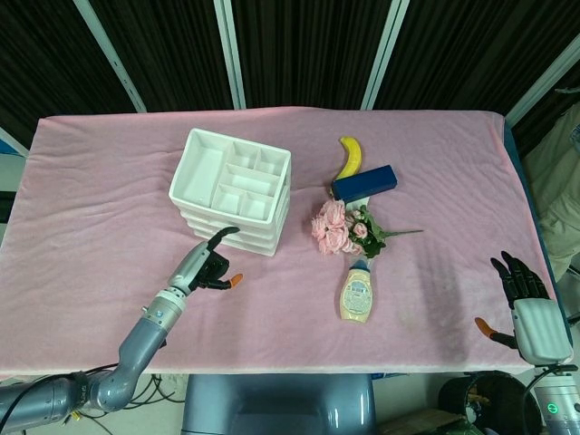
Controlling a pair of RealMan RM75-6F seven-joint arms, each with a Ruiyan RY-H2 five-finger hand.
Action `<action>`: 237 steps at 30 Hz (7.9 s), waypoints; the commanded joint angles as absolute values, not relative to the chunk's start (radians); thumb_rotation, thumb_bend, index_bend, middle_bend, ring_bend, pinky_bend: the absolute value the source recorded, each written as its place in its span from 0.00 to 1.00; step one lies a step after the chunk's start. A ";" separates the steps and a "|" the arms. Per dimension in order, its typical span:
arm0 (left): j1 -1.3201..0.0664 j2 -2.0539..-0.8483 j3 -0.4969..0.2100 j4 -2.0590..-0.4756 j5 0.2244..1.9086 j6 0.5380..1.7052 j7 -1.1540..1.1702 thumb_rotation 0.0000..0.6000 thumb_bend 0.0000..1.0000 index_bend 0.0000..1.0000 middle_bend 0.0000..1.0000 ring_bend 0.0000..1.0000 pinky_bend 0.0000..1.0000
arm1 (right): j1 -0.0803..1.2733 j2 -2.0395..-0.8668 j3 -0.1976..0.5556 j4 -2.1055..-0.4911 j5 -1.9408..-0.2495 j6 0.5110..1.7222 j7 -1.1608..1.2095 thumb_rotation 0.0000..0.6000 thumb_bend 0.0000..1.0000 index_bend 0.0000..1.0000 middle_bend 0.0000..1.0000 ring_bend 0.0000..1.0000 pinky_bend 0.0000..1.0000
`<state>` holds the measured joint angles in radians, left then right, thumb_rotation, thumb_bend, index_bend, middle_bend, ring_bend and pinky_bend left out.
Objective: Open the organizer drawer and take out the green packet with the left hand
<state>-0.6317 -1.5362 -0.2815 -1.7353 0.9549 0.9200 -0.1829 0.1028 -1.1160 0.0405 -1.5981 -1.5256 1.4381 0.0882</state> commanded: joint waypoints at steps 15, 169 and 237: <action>-0.638 -1.558 -0.287 -1.708 0.979 0.913 -0.214 1.00 0.30 0.16 0.91 0.85 0.95 | 0.103 -1.114 0.042 -1.604 -1.517 1.433 0.090 1.00 0.05 0.00 0.00 0.00 0.12; -0.421 -1.398 -0.077 -1.963 1.349 1.357 0.511 1.00 0.16 0.24 0.96 0.89 1.00 | 0.100 -1.108 0.056 -1.620 -1.496 1.432 0.112 1.00 0.05 0.00 0.00 0.00 0.12; -0.897 -1.212 -0.156 -1.735 1.449 0.826 0.657 1.00 0.09 0.30 1.00 1.00 1.00 | 0.099 -1.101 0.059 -1.632 -1.482 1.421 0.143 1.00 0.04 0.00 0.00 0.00 0.12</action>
